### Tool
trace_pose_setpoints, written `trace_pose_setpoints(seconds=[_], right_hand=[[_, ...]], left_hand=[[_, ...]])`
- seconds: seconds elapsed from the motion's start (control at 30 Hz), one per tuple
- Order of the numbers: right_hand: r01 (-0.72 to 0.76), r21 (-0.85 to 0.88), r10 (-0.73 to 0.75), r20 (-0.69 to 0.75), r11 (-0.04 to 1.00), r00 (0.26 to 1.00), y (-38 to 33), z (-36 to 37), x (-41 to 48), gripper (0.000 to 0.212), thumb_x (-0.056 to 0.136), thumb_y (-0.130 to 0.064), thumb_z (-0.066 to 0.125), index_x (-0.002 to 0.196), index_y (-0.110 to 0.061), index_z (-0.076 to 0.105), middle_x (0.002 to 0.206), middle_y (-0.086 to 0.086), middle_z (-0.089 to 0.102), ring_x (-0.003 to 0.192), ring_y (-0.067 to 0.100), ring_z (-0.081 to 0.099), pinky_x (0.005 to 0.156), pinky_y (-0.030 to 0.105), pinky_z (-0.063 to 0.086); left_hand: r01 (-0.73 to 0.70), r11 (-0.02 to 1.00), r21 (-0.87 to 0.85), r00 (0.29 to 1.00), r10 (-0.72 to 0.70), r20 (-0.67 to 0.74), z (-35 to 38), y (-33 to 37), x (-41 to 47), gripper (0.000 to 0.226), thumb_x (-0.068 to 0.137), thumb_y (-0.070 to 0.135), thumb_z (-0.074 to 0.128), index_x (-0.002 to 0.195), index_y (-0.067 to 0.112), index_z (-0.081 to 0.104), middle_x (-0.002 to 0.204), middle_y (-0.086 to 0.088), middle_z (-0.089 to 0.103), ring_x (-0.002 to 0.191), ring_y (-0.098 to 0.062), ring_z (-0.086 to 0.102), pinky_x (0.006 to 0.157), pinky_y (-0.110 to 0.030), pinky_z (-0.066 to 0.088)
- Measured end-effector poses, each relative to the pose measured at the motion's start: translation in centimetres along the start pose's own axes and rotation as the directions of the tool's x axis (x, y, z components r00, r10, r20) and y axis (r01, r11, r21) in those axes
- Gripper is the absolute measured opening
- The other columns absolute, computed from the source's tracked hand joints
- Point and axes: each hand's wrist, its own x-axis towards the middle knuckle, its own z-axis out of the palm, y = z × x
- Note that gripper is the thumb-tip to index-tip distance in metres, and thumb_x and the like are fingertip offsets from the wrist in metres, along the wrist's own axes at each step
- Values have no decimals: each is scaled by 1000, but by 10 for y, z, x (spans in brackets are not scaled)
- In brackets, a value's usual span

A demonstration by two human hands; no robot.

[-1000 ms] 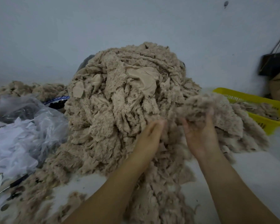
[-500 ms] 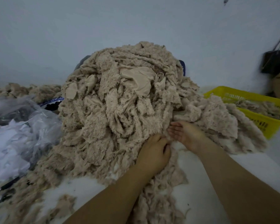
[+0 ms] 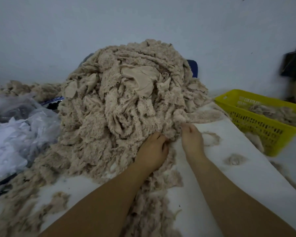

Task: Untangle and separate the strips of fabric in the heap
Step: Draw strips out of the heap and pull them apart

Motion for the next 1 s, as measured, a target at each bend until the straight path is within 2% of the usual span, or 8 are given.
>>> trace_pose_setpoints(seconds=[0.07,0.33,0.5,0.6,0.73,0.83,0.9,1.0], right_hand=[[59,-50,-58,21,997,998,-3,6,-14,28,101,-19,42,104,-3,64,93,13,57,80,23,52,73,36,42],[266,-229,-217,218,936,952,1,20,-42,20,100,-17,43,103,-11,62,104,5,57,84,17,53,75,33,46],[322,-278,-239,293,905,926,3,22,-41,27,100,-16,41,118,-16,61,114,6,62,97,20,58,86,39,51],[368,-328,-257,335,870,906,1,23,-39,28,101,-24,41,122,-19,58,120,4,60,101,20,56,85,39,49],[431,-423,-286,365,797,886,-1,38,-51,31,100,-30,43,125,-16,53,124,7,53,109,25,53,86,41,47],[475,-482,-311,383,736,870,-4,55,-63,26,100,-26,42,119,-14,54,118,9,55,103,27,54,84,42,45],[429,-419,-299,342,800,891,-6,54,-64,16,100,-28,44,105,-16,53,108,7,57,94,25,55,78,40,46],[294,-223,-231,268,930,935,-4,38,-58,12,99,-29,48,93,-20,44,87,2,54,72,17,51,57,31,37]], left_hand=[[2,1000,-13,1000,-2,3,-1,2,-1,26,101,13,46,117,3,64,119,-11,57,108,-26,52,93,-38,42],[50,998,-48,999,-51,-10,-7,-2,-4,24,95,1,50,113,-1,65,104,-19,57,96,-32,51,80,-33,38],[189,959,-211,980,-197,-16,-11,-9,-2,31,96,2,48,123,6,62,116,-12,56,104,-23,53,81,-21,39],[303,862,-406,938,-345,-33,-18,-12,-2,30,100,8,46,126,15,58,112,0,59,94,-15,58,69,-13,42],[341,731,-591,878,-472,-78,-22,-19,-3,20,100,14,48,113,25,59,101,5,62,89,-12,61,75,-24,50],[356,491,-795,780,-625,-37,-26,-23,-1,20,100,12,46,98,23,63,89,-2,66,68,-7,61,63,-21,51],[304,345,-888,757,-654,5,-30,-27,-4,23,99,8,45,96,18,65,74,-4,66,57,-7,58,54,-19,49],[274,193,-942,789,-605,105,-43,-37,-8,24,102,7,43,99,7,66,59,-2,63,54,-9,60,57,-19,51]])
